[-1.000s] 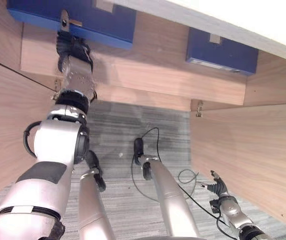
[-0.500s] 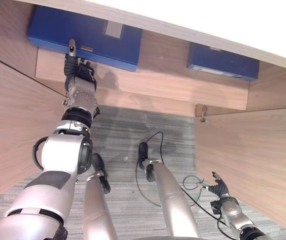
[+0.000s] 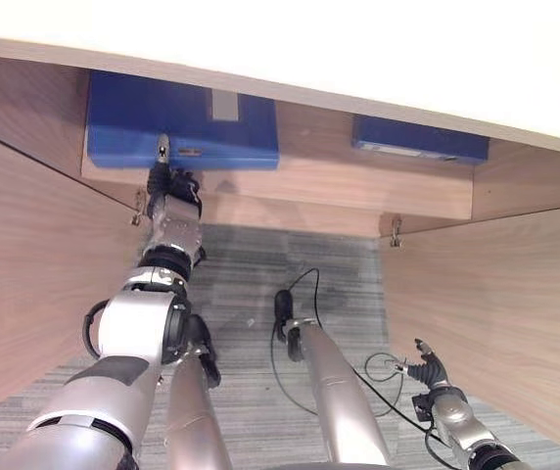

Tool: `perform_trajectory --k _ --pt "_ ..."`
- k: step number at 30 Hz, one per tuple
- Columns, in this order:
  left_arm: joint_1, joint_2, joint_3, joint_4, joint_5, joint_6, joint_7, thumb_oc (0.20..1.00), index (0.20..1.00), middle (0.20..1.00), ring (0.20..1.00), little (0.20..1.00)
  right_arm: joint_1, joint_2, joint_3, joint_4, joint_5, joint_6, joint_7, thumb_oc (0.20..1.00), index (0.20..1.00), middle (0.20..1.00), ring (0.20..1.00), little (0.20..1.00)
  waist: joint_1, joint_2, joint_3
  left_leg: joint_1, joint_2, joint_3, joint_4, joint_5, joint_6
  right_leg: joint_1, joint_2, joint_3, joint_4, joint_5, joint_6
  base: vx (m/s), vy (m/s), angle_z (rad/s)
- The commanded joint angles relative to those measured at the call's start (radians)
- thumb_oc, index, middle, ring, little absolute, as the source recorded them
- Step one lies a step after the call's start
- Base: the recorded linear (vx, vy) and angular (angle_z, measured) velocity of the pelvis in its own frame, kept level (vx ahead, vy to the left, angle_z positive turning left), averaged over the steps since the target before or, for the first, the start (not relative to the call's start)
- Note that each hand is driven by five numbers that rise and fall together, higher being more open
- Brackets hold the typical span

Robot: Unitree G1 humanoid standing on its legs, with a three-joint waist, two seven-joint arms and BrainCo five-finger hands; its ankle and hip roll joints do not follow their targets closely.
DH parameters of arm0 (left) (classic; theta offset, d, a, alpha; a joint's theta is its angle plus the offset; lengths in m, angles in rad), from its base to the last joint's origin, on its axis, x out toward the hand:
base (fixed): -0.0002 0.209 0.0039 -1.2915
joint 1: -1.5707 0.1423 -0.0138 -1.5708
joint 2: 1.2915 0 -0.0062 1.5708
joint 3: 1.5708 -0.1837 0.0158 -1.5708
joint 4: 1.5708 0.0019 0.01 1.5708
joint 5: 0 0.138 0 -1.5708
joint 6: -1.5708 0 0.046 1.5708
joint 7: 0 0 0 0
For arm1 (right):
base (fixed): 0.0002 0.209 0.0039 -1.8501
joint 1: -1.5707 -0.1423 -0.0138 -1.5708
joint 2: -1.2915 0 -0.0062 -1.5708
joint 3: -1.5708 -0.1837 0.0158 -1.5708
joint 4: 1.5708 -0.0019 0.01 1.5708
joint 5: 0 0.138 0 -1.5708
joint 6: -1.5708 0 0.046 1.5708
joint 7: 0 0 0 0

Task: Put the empty folder in the office cabinet

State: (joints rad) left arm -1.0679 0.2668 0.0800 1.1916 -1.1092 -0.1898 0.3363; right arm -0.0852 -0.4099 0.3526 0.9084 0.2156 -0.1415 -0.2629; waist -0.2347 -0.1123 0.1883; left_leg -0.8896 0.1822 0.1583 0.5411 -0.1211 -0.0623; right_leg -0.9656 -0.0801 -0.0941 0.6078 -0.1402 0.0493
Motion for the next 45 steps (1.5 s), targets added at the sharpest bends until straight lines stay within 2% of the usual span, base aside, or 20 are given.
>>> perform_trajectory --k 1,8,20,35,45 --pt "0.029 -0.061 0.050 0.088 0.011 0.068 0.027 1.000 1.000 1.000 1.000 1.000 -0.057 -0.046 -0.012 0.014 0.009 0.012 -0.020 1.000 1.000 1.000 1.000 1.000 -0.026 0.014 0.103 0.114 0.022 -0.071 0.011 -0.125 -0.027 0.036 -0.027 0.045 0.044 -0.027 0.047 -0.03 0.011 0.05" --pt "-0.003 -0.051 0.020 0.075 0.000 0.071 0.014 1.000 1.000 1.000 1.000 1.000 -0.110 -0.040 -0.019 0.065 0.031 0.014 -0.030 1.000 1.000 1.000 1.000 1.000 -0.026 0.022 0.102 0.092 0.018 -0.069 -0.008 -0.108 -0.025 0.028 -0.027 0.039 0.005 0.004 0.056 -0.01 0.004 0.01" --pt "-0.169 0.081 -0.057 0.068 -0.008 0.061 -0.012 1.000 1.000 1.000 1.000 1.000 -0.104 -0.039 -0.030 0.088 0.060 0.001 -0.022 1.000 1.000 1.000 1.000 1.000 -0.039 0.037 0.068 0.050 0.022 -0.074 -0.003 -0.108 -0.020 0.010 -0.030 0.038 -0.030 0.022 0.067 0.00 0.006 -0.01" --pt "-0.274 0.130 -0.124 0.057 -0.015 0.037 -0.027 1.000 1.000 1.000 1.000 1.000 -0.070 -0.038 -0.021 0.047 0.041 0.000 -0.003 1.000 1.000 1.000 1.000 1.000 -0.042 0.036 0.044 0.098 0.010 -0.061 -0.084 -0.079 -0.026 0.052 -0.044 0.031 -0.104 0.056 0.092 0.00 0.003 -0.01" --pt "-0.427 0.205 -0.225 0.016 -0.047 0.003 -0.033 1.000 1.000 1.000 1.000 1.000 -0.071 -0.059 -0.033 0.025 0.047 -0.007 0.010 1.000 1.000 1.000 1.000 1.000 -0.044 0.041 0.029 0.138 -0.001 -0.047 -0.152 -0.051 -0.033 0.089 -0.052 0.025 -0.165 0.083 0.111 0.01 -0.001 0.02"
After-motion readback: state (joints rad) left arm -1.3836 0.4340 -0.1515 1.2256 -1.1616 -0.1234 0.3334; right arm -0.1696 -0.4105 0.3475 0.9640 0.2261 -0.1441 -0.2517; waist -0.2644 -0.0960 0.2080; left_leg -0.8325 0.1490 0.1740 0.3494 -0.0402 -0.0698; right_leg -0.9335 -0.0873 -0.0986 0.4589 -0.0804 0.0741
